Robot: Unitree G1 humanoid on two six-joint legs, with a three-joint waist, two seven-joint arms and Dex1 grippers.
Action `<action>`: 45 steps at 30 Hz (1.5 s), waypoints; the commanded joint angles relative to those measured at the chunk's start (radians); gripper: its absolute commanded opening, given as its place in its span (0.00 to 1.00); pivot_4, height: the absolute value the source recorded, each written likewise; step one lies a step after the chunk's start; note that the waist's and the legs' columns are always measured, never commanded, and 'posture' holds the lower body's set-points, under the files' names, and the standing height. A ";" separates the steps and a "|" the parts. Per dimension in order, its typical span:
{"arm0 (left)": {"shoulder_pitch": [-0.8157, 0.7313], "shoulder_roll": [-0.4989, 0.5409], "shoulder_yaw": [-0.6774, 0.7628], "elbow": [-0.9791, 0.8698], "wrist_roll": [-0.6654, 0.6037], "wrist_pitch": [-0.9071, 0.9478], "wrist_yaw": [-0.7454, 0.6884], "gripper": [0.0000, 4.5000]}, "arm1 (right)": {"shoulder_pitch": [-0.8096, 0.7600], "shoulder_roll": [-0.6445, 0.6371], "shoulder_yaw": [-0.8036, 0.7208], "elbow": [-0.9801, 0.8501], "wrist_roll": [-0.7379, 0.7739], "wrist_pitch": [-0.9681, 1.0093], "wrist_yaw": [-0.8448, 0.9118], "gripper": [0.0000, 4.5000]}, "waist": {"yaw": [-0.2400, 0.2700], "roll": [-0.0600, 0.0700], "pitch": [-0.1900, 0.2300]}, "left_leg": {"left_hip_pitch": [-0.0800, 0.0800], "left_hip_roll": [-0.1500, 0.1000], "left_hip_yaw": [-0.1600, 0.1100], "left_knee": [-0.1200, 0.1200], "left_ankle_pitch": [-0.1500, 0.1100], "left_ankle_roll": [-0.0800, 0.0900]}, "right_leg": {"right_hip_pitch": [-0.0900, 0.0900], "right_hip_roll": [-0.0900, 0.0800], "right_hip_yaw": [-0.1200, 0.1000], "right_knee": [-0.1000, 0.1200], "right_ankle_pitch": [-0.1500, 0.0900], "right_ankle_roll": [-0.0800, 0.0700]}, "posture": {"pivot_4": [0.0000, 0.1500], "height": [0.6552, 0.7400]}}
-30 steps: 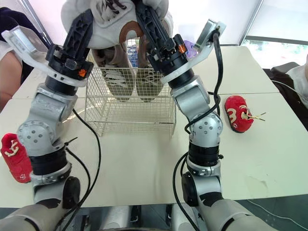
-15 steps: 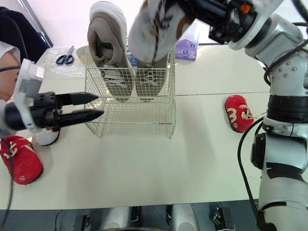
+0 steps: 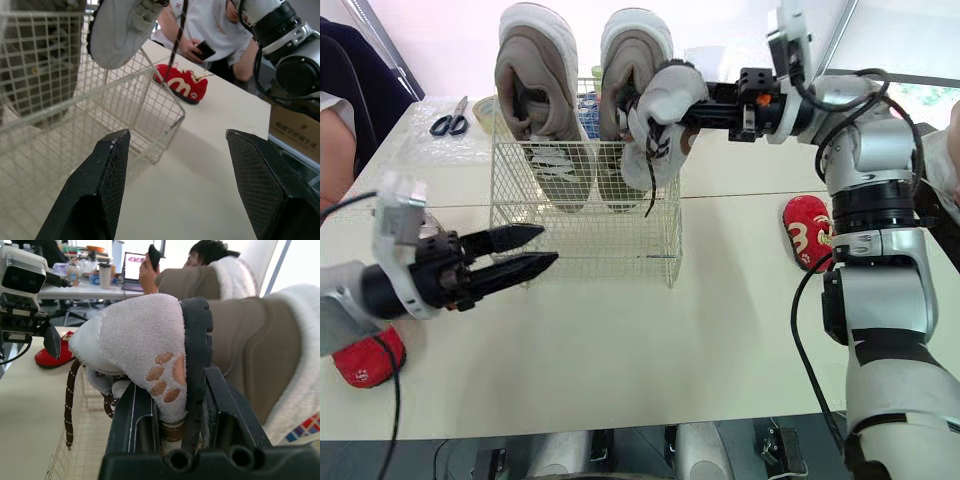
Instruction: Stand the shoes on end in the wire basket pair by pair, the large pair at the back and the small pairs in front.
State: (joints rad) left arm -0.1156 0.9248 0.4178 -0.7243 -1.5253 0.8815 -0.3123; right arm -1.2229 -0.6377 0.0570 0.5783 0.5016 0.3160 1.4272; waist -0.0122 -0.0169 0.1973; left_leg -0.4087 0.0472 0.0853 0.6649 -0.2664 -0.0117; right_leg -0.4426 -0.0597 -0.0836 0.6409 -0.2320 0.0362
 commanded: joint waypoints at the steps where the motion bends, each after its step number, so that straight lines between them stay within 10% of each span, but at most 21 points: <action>1: 0.014 -0.026 -0.017 -0.046 -0.023 -0.052 0.064 0.69 | -0.007 0.019 -0.002 -0.030 -0.033 -0.031 0.028 0.11 | 0.000 0.000 0.000 | 0.000 0.000 0.000 0.000 0.000 0.000 | 0.000 0.000 0.000 0.000 0.000 0.000 | 1.00 1.00; 7: 0.030 -0.023 -0.031 -0.045 -0.006 -0.074 0.079 0.69 | 0.005 0.048 0.014 -0.016 -0.104 -0.073 0.026 0.11 | 0.001 0.000 0.000 | 0.000 -0.001 0.000 0.001 0.000 0.000 | 0.000 0.001 0.000 0.001 0.000 0.000 | 1.00 1.00; 13: 0.027 -0.002 -0.022 -0.022 0.009 -0.072 0.050 0.71 | 0.029 0.047 0.001 -0.025 -0.116 -0.063 0.036 0.76 | 0.001 0.000 0.000 | 0.000 0.000 0.000 0.001 0.000 0.000 | 0.000 0.003 0.000 0.001 0.000 0.000 | 1.00 1.00; 28: 0.046 0.058 0.098 0.079 -0.047 -0.055 -0.021 0.71 | 0.219 -0.165 -0.166 -0.435 0.000 0.250 -0.083 0.76 | 0.002 0.000 0.000 | 0.001 0.000 0.000 0.001 0.000 0.000 | 0.000 0.003 0.000 0.002 0.000 0.000 | 1.00 1.00; 31: 0.030 0.112 0.223 0.197 -0.082 -0.043 -0.018 0.90 | 0.199 -0.202 -0.244 -0.486 0.093 0.364 -0.126 0.95 | 0.000 0.000 0.000 | 0.001 0.000 0.000 0.001 0.000 -0.001 | 0.000 0.003 0.000 0.003 0.000 0.000 | 1.00 1.00; 37: 0.047 0.271 0.312 0.558 0.282 -0.054 -0.052 0.99 | 0.268 -0.211 -0.206 -0.801 0.373 0.642 -0.092 1.00 | -0.002 0.000 0.000 | 0.003 0.001 0.000 0.000 0.000 -0.001 | 0.000 0.005 -0.001 0.005 -0.002 -0.003 | 1.00 1.00; 45: -0.086 0.408 -0.040 1.015 0.723 -0.143 -0.322 0.99 | 0.499 -0.239 0.005 -1.081 0.342 0.584 -0.039 1.00 | 0.010 -0.001 -0.001 | 0.001 0.000 0.002 0.000 0.000 -0.001 | -0.002 0.000 -0.002 0.004 -0.003 -0.004 | 1.00 1.00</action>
State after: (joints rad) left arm -0.1434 1.3123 0.4324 0.2223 -0.8875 0.7832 -0.5779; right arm -0.7196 -0.8644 0.0617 -0.4652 0.8603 0.9331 1.3857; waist -0.0026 -0.0182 0.1964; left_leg -0.4077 0.0471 0.0874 0.6645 -0.2664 -0.0130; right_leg -0.4451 -0.0607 -0.0856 0.6443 -0.2349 0.0324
